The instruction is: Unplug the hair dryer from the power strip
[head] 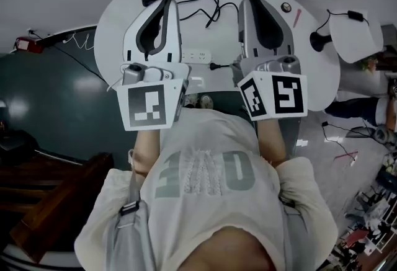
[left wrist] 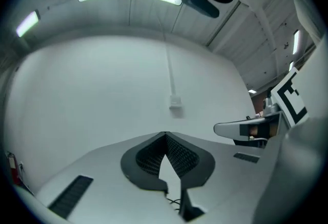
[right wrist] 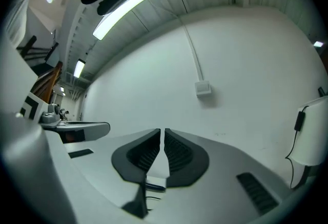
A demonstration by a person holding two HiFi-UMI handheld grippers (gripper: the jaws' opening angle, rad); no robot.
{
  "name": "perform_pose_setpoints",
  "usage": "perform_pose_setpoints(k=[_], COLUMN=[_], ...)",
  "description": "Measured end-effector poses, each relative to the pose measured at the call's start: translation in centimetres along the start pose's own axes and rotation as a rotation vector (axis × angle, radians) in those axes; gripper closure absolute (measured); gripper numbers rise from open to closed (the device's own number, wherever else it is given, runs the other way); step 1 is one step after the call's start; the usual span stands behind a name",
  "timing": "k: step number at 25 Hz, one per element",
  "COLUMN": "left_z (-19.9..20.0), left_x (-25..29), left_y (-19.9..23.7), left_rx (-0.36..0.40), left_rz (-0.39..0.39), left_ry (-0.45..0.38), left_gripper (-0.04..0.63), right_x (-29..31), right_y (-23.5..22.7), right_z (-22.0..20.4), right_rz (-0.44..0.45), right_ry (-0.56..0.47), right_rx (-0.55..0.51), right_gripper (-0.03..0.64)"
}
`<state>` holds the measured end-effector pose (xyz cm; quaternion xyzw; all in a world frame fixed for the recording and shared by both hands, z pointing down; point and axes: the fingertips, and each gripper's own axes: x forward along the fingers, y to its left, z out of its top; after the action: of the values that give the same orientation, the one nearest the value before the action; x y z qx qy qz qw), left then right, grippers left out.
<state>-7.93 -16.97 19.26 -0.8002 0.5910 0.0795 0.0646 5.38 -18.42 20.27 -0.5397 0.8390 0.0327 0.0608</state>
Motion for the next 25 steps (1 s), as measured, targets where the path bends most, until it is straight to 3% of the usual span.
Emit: perform_pose_setpoints(k=[4,25], left_z=[0.8,1.0], left_x=[-1.6,-2.1], left_y=[0.6,1.0], left_rx=[0.042,0.067], left_rz=[0.072,0.085], left_ry=[-0.048,-0.061], left_gripper=[0.581,0.581], right_x=[-1.4,-2.4], right_y=[0.8,1.1], right_z=[0.6,-1.9], right_rz=[0.001,-0.006], right_ry=[-0.046,0.017], right_rx=[0.004,-0.047], right_gripper=[0.581,0.595])
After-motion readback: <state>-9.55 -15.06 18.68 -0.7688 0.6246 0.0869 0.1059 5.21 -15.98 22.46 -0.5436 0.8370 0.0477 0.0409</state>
